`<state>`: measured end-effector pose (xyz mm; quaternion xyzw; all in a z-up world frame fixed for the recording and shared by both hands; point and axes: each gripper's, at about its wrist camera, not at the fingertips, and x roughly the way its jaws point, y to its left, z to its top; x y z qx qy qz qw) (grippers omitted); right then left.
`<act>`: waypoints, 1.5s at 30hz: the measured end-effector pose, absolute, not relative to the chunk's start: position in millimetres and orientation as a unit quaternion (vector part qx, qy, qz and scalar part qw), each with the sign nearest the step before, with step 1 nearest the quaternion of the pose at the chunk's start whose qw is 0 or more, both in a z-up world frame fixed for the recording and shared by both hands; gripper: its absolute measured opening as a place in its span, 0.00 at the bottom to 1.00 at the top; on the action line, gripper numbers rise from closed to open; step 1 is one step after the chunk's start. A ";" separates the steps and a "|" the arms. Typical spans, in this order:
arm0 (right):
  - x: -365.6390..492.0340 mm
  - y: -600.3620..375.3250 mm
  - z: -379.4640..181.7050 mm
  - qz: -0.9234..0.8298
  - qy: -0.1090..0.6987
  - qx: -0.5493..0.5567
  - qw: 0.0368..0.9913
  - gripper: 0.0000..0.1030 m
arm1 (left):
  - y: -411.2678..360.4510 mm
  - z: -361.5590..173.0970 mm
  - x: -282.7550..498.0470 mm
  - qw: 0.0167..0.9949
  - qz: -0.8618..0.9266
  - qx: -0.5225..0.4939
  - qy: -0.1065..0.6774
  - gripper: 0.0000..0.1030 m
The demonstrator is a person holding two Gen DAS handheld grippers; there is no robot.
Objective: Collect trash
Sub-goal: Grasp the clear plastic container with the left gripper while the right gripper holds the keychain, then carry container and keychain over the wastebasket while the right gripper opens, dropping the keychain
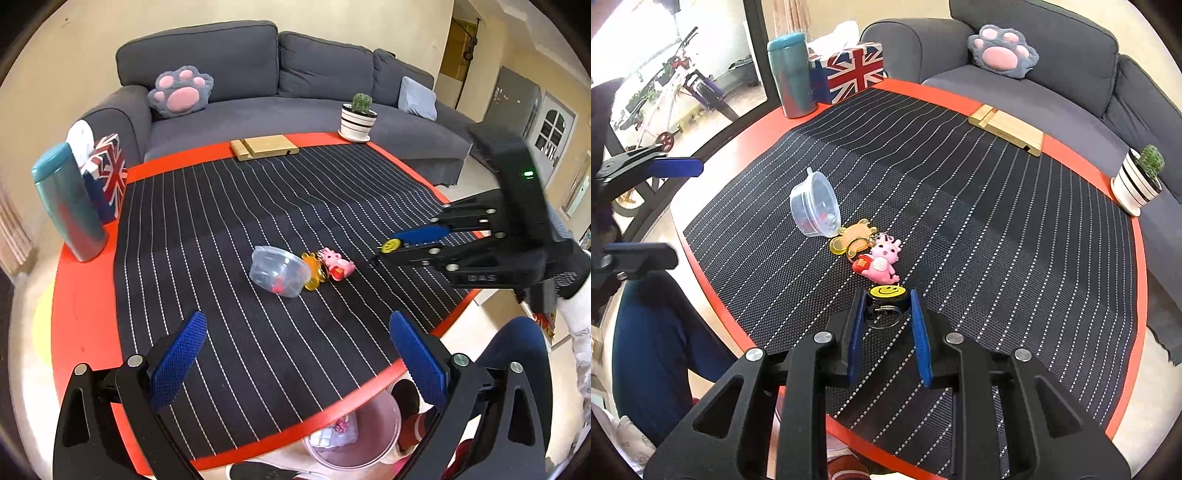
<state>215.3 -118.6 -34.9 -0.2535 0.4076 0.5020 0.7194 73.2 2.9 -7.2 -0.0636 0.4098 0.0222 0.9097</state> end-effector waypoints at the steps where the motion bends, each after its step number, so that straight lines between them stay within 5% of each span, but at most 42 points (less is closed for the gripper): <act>1: 215.9 -120.5 -33.4 0.502 0.407 -0.252 0.720 0.23 | 4.8 -8.6 77.3 0.908 0.022 -0.063 0.413 0.93; 26: 227.1 -149.0 -14.4 0.498 0.402 -0.237 0.731 0.23 | 22.2 -50.0 160.2 0.883 -0.027 -0.012 0.469 0.92; 35: 228.5 -149.1 -17.3 0.498 0.404 -0.236 0.730 0.23 | 24.9 -61.5 164.7 0.872 -0.020 -0.028 0.489 0.57; 45: 228.0 -148.8 -18.5 0.498 0.401 -0.230 0.734 0.23 | 22.3 -50.0 152.7 0.884 -0.010 -0.027 0.466 0.57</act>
